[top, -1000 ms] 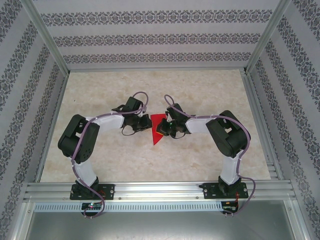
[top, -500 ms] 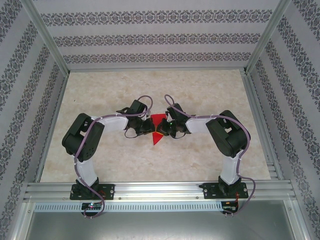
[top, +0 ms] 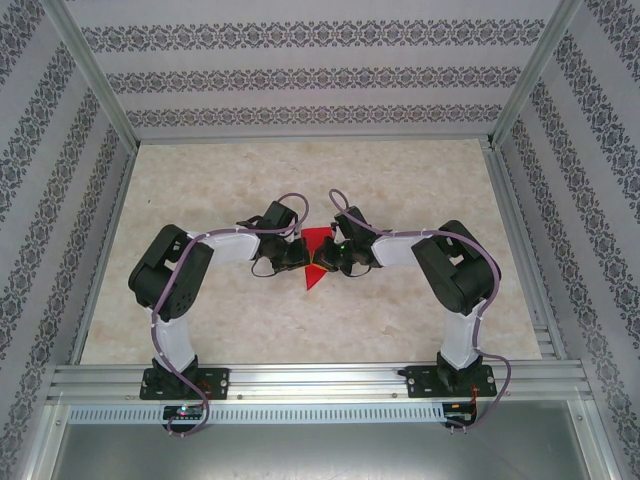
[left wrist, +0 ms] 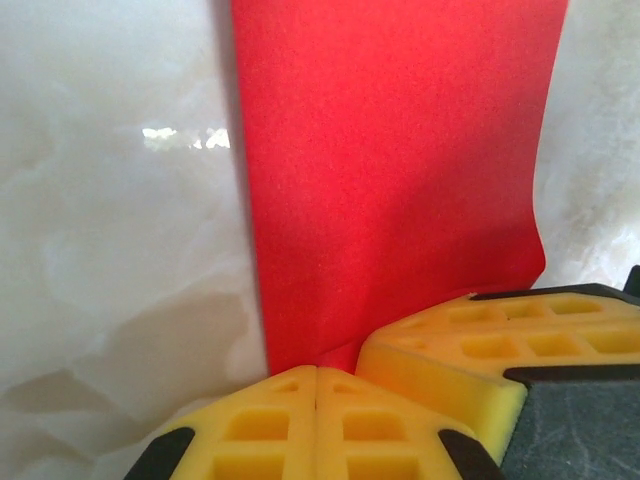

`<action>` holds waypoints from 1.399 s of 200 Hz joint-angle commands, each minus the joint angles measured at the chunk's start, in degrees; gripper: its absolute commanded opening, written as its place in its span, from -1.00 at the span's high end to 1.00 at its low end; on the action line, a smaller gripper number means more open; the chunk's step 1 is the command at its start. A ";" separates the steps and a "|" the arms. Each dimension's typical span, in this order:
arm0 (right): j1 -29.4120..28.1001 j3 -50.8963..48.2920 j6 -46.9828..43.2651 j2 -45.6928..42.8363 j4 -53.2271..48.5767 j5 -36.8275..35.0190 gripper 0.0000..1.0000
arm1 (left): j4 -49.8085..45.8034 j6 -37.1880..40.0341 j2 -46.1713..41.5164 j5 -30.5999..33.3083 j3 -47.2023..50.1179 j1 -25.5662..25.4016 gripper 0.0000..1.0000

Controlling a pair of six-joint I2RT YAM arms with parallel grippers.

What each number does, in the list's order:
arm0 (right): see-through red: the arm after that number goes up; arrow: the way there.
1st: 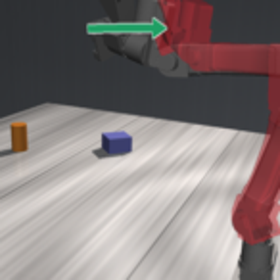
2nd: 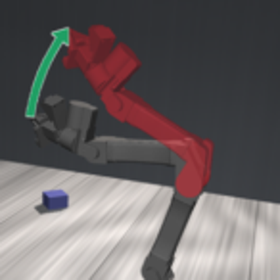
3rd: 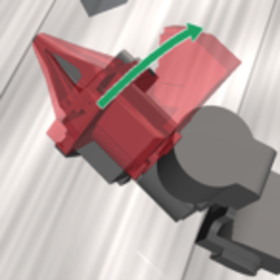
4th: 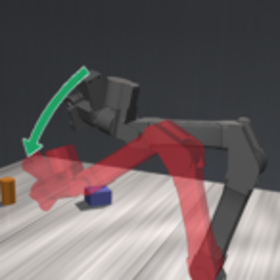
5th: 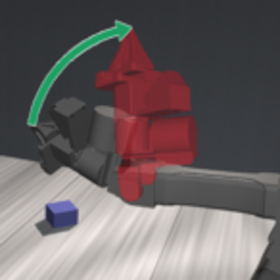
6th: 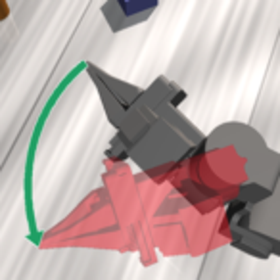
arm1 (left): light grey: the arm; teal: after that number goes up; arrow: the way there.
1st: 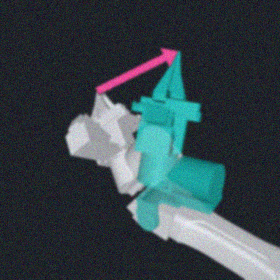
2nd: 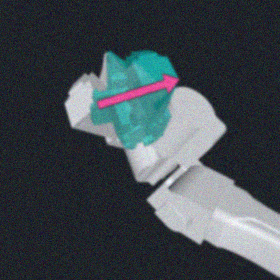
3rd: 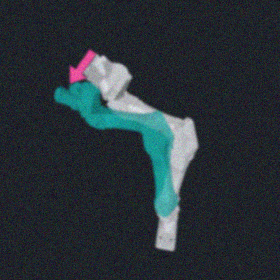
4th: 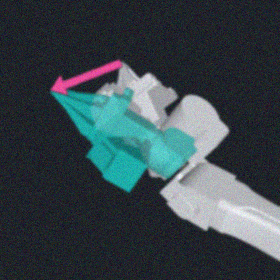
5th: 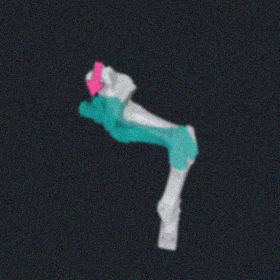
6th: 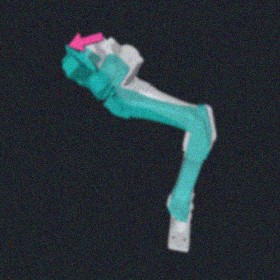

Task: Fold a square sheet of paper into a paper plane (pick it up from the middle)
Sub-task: Third fold the triangle at the center of the table.

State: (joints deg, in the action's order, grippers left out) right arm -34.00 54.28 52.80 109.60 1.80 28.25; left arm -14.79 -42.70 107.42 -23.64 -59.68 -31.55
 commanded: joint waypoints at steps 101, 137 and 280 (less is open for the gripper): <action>-0.41 -12.84 0.52 -13.20 10.53 2.24 0.91 | -4.47 0.51 1.59 7.65 1.03 -2.02 1.00; -2.05 -14.20 2.36 -10.82 14.56 2.24 0.92 | -4.90 0.30 0.56 9.65 1.57 -2.11 1.00; -2.22 -11.92 2.17 -3.96 14.66 2.44 0.92 | -5.42 0.92 -0.74 10.18 0.57 -2.12 1.00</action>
State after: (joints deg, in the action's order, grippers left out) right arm -36.01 40.88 55.40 104.03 15.94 30.63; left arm -15.55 -42.54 106.72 -17.80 -59.92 -33.52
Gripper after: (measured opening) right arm 0.044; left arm 0.050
